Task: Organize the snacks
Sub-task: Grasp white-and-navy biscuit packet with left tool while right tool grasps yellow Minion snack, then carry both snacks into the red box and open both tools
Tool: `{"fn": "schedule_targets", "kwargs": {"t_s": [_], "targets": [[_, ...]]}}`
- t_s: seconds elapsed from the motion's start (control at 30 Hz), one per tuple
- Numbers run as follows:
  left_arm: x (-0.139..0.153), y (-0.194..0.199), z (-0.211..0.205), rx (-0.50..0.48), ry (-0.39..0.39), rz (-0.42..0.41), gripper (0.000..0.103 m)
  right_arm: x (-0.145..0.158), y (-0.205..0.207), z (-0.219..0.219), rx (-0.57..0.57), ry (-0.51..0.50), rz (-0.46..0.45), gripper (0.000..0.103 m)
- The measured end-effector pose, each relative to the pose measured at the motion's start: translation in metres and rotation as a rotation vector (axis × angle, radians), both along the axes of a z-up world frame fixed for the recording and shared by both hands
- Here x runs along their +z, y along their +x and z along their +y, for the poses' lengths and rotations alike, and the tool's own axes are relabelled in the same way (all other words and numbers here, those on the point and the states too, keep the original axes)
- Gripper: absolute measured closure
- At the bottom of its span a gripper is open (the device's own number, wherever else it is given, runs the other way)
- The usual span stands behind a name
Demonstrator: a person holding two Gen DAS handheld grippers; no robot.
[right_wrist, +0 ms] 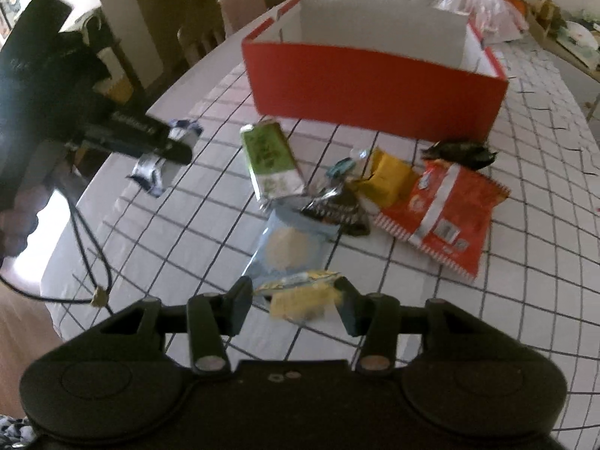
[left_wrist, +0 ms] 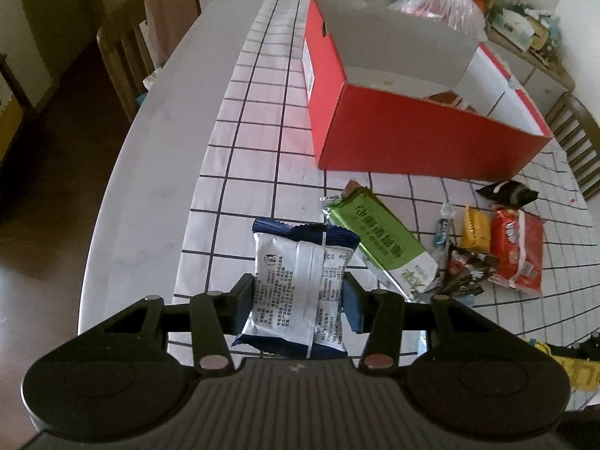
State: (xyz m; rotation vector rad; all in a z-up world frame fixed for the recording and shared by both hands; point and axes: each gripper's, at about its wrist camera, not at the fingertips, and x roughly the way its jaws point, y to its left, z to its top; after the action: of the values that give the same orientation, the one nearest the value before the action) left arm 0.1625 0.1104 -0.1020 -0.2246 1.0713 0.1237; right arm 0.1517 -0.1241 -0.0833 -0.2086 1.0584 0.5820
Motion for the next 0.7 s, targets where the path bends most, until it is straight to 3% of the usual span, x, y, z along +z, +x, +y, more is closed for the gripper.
{"fn": "schedule_targets", "kwargs": {"t_s": [0.37, 0.7], "targets": [[0.044, -0.013, -0.017, -0.016, -0.012, -0.086, 0.055, 0.044, 0.019, -0.022, -0.055, 0.083, -0.079, 0.057], [0.085, 0.01, -0.042, -0.058, -0.002, -0.166, 0.055, 0.09, 0.068, -0.03, -0.092, 0.136, -0.202, 0.057]]}}
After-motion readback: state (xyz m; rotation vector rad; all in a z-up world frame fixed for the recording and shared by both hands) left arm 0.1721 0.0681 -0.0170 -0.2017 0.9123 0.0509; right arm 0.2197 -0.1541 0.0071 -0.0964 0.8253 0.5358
